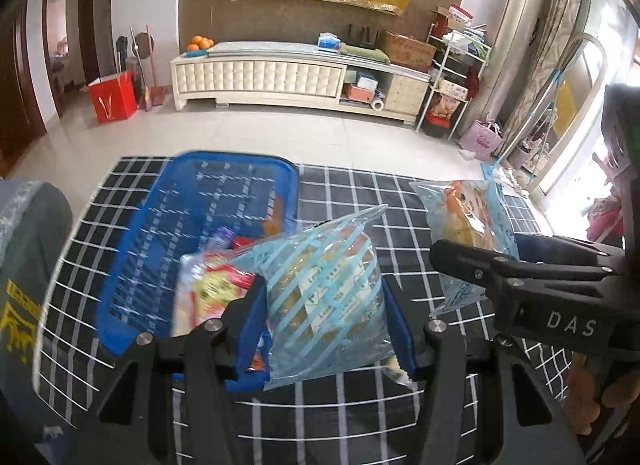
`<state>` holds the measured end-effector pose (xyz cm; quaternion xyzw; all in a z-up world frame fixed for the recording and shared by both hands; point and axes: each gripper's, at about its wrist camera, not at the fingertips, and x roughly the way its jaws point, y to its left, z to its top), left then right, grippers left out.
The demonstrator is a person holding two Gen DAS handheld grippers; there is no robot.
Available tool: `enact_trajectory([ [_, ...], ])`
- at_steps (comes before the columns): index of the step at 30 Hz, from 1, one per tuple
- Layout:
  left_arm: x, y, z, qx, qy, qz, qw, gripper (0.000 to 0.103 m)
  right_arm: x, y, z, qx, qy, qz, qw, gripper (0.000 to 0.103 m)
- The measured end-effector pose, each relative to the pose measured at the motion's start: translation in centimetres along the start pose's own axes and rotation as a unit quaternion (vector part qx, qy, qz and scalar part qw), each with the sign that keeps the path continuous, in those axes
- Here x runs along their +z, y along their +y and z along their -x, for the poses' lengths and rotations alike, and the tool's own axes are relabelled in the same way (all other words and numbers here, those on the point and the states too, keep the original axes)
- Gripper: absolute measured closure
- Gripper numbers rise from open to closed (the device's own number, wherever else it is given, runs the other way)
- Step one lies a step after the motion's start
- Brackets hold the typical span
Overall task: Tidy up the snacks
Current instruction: 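Drop the striped bag into the basket with the left tool while the right holds the bread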
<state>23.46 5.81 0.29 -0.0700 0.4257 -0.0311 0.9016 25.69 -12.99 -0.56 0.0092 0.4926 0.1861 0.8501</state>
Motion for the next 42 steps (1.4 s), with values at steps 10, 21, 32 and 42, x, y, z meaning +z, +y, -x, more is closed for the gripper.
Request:
enact_trajectory([
  [10,3.6,7.7,0.2,0.015,0.009,-0.002,0.9998,0.05,2.8,4.3,-3.1,0.034,0.008,0.013,0.999,0.034],
  [21,4.3,11.0,-4.7,0.02,0.047,-0.015,0.9986,0.05,4.3,7.0,-8.6,0.035,0.043,0.032,0.998,0.034],
  [32,5.2,11.9,-10.7,0.007,0.09,-0.01,0.9959,0.049,4.9,5.5,-10.9,0.016,0.06,0.022,0.998,0.034],
  [42,7.1,12.6,-10.8,0.032,0.059,-0.001,0.9978,0.031,5.4,5.5,-10.2,0.005,0.056,0.031,0.998,0.034],
])
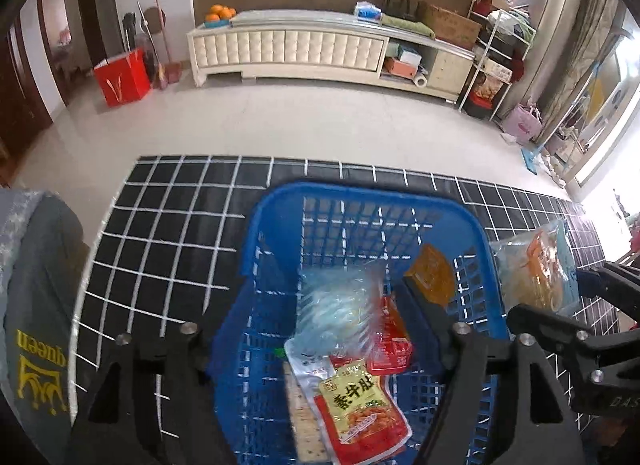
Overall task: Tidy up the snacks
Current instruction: 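Drop the striped bag into the basket with the left tool while the right holds the bread, then lower the blue bread packet into the basket and open the right tool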
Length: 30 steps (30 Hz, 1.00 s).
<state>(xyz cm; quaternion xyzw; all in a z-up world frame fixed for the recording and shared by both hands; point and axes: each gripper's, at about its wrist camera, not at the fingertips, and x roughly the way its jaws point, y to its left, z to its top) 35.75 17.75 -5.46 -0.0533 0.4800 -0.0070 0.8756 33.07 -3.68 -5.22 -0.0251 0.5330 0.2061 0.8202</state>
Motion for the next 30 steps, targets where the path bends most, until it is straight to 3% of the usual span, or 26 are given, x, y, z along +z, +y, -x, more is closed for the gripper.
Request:
enact_trajectory([
  [17,-3.1,4.9,6.4,0.012,-0.025,0.013,0.9995,0.031,0.8,4.9,1.1,0.018,-0.007,0.026,0.999,0.034],
  [30,-4.4,8.5,6.3,0.026,-0.015,0.026,0.9992,0.031,2.1,8.1,-3.9,0.034,0.034,0.027,0.998,0.034],
])
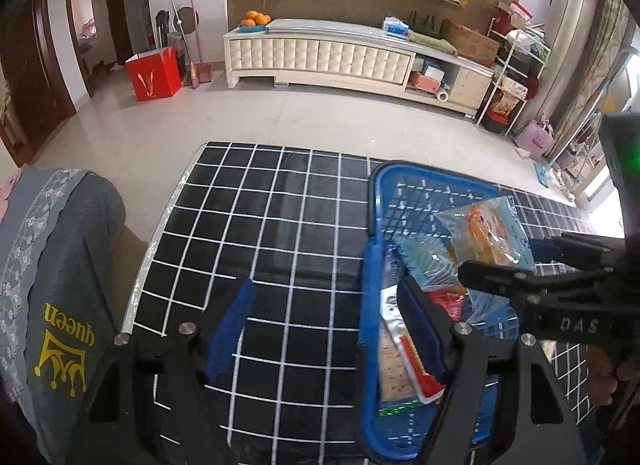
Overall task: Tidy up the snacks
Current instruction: 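Lower the blue bread packet into the basket and open the right tool, then move the right tool to the cracker pack and grasp it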
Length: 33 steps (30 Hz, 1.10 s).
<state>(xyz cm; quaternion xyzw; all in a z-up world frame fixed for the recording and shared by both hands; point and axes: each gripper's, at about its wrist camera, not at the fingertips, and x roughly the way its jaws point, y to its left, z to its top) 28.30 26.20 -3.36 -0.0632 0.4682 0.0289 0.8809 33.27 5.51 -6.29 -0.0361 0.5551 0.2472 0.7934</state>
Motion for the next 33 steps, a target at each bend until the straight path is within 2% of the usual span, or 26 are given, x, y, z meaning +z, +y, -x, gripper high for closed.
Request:
enact_trajectory([
  [8,0.3,0.8,-1.6,0.003,0.011,-0.001,0.9999,0.031,1.4,0.1,-2.9,-0.015,0.022,0.006,1.0,0.034],
  [14,0.3,1.0,-2.3,0.004,0.016,0.007,0.9998,0.031,2.6,-0.1,-4.5,-0.029,0.021,0.008,0.999,0.033],
  [16,0.3,0.9,-2.4,0.007,0.019,0.006,0.9998,0.031,3.0,0.0,-4.8,-0.038,0.021,0.018,0.999,0.029],
  [18,0.1,0.9,-2.5,0.009,0.021,0.005,0.9997,0.031,3.1,0.1,-5.0,-0.046,0.021,0.033,0.998,0.015],
  [21,-0.2,0.7,-2.1,0.012,0.021,0.004,0.9997,0.031,2.7,0.0,-3.8,-0.06,-0.004,0.045,0.997,0.013],
  [26,-1.0,-0.1,-1.1,0.008,0.02,0.005,0.9998,0.031,1.2,-0.4,-0.6,-0.032,-0.017,0.043,0.998,0.012],
  [33,-2.2,-3.1,2.2,0.001,0.003,-0.009,1.0,0.031,-1.6,-1.6,4.7,-0.025,-0.037,0.019,0.999,0.012],
])
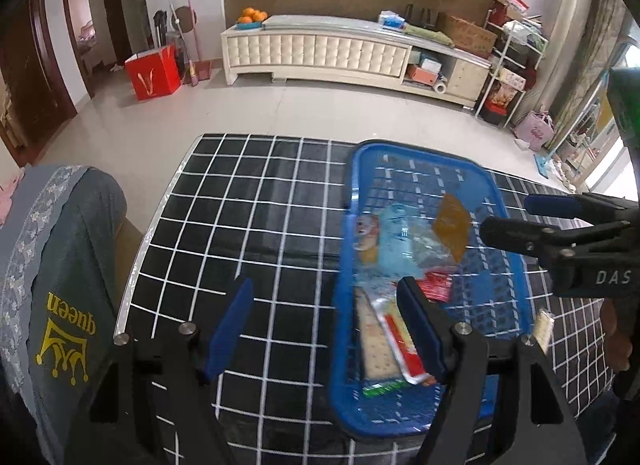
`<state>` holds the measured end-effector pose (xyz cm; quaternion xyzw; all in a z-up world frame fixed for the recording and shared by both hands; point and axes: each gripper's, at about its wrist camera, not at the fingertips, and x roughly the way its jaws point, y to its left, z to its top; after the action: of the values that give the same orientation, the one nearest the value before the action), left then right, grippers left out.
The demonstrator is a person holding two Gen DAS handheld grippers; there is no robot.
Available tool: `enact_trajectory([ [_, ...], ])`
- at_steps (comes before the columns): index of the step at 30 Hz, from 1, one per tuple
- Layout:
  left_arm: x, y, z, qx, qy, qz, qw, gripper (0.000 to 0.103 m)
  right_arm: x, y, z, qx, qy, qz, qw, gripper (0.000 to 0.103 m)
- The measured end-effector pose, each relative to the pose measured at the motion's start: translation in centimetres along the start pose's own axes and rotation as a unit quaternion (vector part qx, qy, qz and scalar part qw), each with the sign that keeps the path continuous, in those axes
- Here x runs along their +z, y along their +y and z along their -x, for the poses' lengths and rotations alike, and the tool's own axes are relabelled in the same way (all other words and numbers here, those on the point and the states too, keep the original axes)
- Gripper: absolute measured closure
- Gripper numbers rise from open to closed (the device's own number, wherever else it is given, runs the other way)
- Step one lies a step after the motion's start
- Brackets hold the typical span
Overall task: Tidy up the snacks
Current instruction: 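Move the right tool to the cracker pack and grasp it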
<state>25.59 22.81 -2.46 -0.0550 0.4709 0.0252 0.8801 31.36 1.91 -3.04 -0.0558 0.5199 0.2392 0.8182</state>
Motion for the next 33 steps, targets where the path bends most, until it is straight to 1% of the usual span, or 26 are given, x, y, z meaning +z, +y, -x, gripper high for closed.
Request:
enact_trajectory([
  [3,-0.5,-1.3,1.6,-0.004,-0.008,-0.004,1.0,0.031,-1.3,-0.7,2.1,-0.003,-0.015,-0.012,1.0,0.012],
  [6,-1.1,-2.9,3.1,-0.001,-0.015,-0.007,0.9999,0.031,-2.8,-1.6,4.0,0.004,-0.018,-0.023,1.0,0.012],
  [8,-1.7,-4.0,3.8,-0.01,-0.014,-0.012,0.9998,0.031,-4.1,-2.2,5.3,0.007,-0.022,-0.03,0.999,0.012],
  [13,-3.7,-6.6,5.4,-0.038,-0.025,-0.009,0.9989,0.031,-7.1,-4.0,7.4,0.005,-0.023,-0.052,0.998,0.012],
  [17,-5.5,-8.9,5.9,-0.053,-0.031,-0.018,0.9979,0.031,-9.7,-5.7,8.7,-0.005,-0.025,-0.069,0.997,0.012],
  [22,-8.1,-11.4,5.9,-0.058,-0.044,-0.031,0.9969,0.031,-13.0,-7.9,8.7,-0.013,-0.015,-0.093,0.995,0.012],
  [26,-10.0,-12.5,5.1,-0.07,-0.034,-0.027,0.9966,0.031,-15.8,-9.9,7.7,-0.016,-0.005,-0.125,0.992,0.012],
  [28,-10.8,-12.8,4.6,-0.068,-0.032,-0.02,0.997,0.031,-17.0,-10.7,7.0,-0.014,0.002,-0.14,0.99,0.012],
  [29,-11.2,-12.9,4.4,-0.067,-0.031,-0.016,0.9971,0.028,-17.4,-11.0,6.8,-0.014,0.004,-0.147,0.989,0.012],
  [30,-11.6,-12.9,4.1,-0.065,-0.032,-0.011,0.9973,0.023,-17.8,-11.3,6.5,-0.014,0.007,-0.153,0.988,0.012],
  [33,-12.9,-13.0,3.1,-0.048,-0.031,0.008,0.9983,0.021,-19.1,-12.0,5.5,-0.014,0.012,-0.169,0.985,0.012],
])
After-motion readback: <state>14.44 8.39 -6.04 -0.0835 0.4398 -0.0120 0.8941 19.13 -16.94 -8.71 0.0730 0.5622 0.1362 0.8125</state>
